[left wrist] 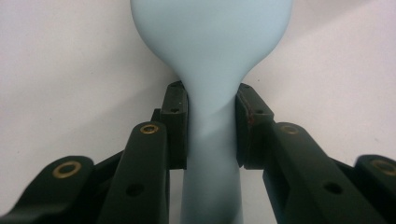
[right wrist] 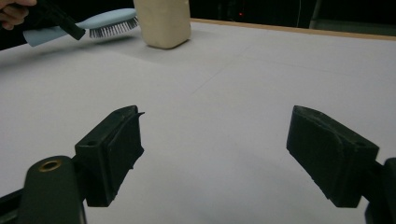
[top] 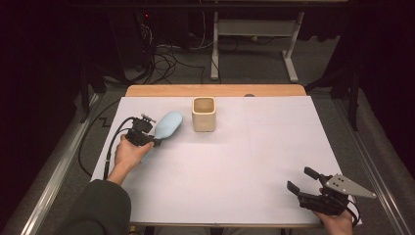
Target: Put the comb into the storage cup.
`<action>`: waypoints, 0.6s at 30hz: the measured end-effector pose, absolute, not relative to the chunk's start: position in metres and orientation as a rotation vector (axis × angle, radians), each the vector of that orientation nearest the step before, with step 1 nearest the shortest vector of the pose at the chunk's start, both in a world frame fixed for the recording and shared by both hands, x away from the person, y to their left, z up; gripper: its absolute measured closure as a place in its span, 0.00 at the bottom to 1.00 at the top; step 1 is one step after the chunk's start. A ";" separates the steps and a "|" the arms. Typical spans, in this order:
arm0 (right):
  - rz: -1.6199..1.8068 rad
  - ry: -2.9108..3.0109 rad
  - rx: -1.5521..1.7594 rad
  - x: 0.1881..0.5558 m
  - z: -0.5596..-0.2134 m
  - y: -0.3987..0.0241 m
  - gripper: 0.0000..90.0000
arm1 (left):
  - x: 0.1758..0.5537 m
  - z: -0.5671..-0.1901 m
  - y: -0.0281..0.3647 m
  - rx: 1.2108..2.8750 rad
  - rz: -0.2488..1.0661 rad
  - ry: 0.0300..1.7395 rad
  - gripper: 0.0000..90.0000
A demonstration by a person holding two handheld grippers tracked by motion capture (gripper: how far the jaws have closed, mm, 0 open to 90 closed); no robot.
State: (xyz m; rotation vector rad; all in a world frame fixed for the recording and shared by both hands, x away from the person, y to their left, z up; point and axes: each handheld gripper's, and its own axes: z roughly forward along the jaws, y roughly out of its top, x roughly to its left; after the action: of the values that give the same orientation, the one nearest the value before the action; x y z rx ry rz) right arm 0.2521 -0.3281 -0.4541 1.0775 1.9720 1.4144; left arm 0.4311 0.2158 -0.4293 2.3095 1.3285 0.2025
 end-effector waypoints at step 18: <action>1.415 1.969 1.077 0.252 -0.454 -0.328 0.21 | 0.409 -0.422 0.227 2.258 0.204 1.257 0.77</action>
State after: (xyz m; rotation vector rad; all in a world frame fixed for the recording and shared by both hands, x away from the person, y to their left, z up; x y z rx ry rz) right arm 0.2518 -0.3281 -0.4540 1.0771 1.9691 1.4147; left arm 0.4087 0.2265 -0.4222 2.2583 1.2569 0.2044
